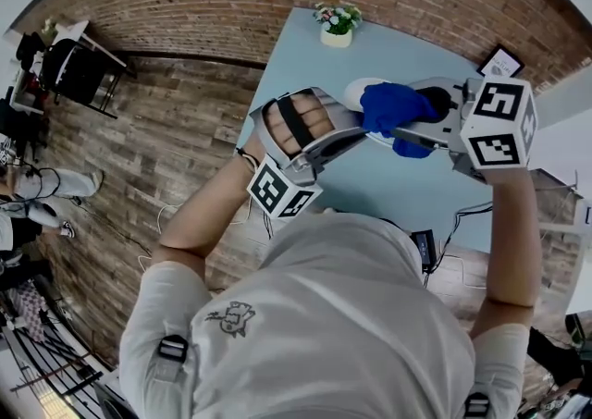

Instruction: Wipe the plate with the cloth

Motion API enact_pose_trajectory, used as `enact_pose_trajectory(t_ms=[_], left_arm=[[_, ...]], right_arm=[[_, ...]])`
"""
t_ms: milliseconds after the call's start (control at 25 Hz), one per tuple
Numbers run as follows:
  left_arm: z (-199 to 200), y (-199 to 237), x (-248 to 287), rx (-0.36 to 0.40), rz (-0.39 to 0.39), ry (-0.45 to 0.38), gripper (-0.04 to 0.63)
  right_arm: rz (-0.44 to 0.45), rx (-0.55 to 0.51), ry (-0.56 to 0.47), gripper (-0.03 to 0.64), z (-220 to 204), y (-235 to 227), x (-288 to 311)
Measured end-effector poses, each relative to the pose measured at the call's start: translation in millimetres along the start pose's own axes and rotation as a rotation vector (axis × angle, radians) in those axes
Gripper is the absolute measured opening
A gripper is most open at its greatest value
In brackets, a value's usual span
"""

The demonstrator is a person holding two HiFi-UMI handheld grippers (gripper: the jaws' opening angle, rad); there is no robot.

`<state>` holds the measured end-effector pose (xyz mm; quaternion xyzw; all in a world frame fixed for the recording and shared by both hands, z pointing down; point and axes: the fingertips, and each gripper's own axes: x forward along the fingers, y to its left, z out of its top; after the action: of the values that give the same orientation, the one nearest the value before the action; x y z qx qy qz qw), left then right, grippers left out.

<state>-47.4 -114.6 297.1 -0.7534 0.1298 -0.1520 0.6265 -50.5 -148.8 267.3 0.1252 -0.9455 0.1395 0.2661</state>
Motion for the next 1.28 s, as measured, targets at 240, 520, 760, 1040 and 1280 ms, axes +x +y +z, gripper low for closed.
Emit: enact_pose_trajectory(t_ms=[240, 520, 760, 1040, 1280], left_arm=[[26, 10, 5, 0.048, 0.045, -0.038, 0.017], [13, 24, 1, 0.053, 0.087, 0.024, 0.021], [-14, 26, -3, 0.021, 0.092, 0.081, 0.021], [10, 23, 5, -0.002, 0.083, 0.019, 0.019], [33, 27, 8, 0.043, 0.105, 0.001, 0.018]], right_arm=[[-0.140, -0.018, -0.008, 0.137, 6, -33, 8], [-0.254, 0.048, -0.015, 0.137, -13, -76, -15], [-0.237, 0.125, -0.130, 0.132, -23, -60, -38], [-0.187, -0.008, -0.129, 0.132, 9, -12, -14], [-0.236, -0.089, -0.037, 0.130, 19, -19, -2]])
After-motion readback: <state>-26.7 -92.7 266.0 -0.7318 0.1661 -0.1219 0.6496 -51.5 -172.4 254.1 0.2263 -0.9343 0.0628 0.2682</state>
